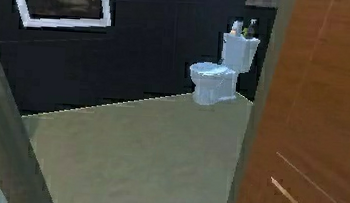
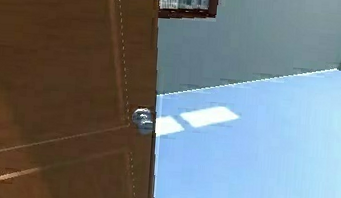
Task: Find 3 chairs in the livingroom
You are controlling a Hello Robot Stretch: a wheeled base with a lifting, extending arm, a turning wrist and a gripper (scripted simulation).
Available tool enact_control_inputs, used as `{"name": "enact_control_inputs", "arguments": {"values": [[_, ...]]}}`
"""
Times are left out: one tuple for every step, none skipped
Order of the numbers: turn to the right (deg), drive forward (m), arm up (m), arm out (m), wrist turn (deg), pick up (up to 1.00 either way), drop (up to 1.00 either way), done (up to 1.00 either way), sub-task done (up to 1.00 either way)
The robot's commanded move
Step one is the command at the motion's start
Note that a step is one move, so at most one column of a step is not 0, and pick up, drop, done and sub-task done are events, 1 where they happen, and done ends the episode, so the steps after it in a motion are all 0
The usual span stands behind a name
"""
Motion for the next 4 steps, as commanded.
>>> {"name": "enact_control_inputs", "arguments": {"values": [[0.0, 0.8, 0.0, 0.0, 0.0, 0.0, 0.0, 0.0, 0.0], [-45.0, 0.0, 0.0, 0.0, 0.0, 0.0, 0.0, 0.0, 0.0], [-21.0, 0.0, 0.0, 0.0, 0.0, 0.0, 0.0, 0.0, 0.0], [0.0, 0.5, 0.0, 0.0, 0.0, 0.0, 0.0, 0.0, 0.0]]}}
